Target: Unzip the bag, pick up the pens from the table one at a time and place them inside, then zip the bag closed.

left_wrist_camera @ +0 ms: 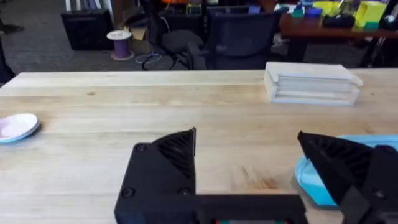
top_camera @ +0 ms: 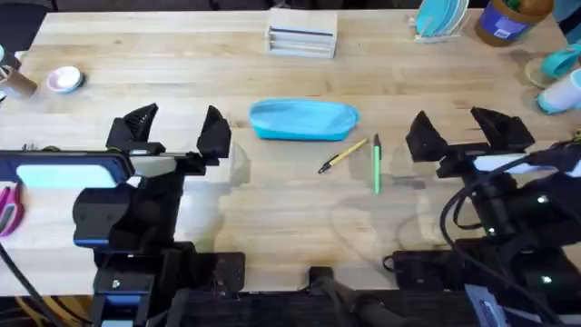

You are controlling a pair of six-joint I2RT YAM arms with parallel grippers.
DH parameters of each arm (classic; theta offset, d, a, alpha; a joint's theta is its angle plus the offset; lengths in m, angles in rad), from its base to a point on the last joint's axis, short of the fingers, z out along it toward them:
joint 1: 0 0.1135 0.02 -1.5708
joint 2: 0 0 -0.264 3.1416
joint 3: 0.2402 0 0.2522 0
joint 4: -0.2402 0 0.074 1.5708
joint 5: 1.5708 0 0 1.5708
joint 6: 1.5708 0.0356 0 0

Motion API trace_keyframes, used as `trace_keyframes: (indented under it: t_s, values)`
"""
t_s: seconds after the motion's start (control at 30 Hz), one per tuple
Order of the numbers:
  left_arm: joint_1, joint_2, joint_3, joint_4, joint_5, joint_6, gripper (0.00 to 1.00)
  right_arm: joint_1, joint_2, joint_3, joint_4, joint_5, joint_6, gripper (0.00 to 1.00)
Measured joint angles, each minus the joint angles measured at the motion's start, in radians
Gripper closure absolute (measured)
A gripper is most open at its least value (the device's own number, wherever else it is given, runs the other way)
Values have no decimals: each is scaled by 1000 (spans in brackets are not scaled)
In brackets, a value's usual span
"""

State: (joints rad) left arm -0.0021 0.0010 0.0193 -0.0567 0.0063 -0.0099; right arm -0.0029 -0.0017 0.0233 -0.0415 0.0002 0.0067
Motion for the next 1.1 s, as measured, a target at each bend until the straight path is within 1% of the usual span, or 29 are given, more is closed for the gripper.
trace_keyframes:
  t_s: [0.1, 0.23, 0.33, 0.47, 0.6, 0.73, 0.77, 0.93, 1.1]
  values:
    - [0, 0, 43, -78, 0, 18, 7, 0, 5, 42, -86, 0, 0, 5]
    - [0, 0, 127, -142, 0, 43, 6, 0, 43, 130, -188, 0, 0, 5]
    - [0, 2, 184, -181, 0, 52, 7, 0, 93, 215, -254, 0, 0, 5]
    - [0, 50, 265, -253, 0, 59, 9, 0, 179, 338, -343, -1, 0, 5]
    - [0, 135, 362, -337, 0, 61, 8, 0, 280, 467, -436, -1, 0, 5]
    - [0, 251, 486, -418, 0, 62, 9, 0, 373, 578, -505, -1, 0, 5]
    - [0, 344, 585, -475, 1, 63, 10, 0, 433, 653, -546, -7, 0, 5]
    - [0, 499, 757, -590, 10, 63, 8, 0, 525, 769, -615, -31, 0, 5]
    - [0, 638, 905, -699, 29, 63, 8, 1, 609, 852, -701, -46, 0, 6]
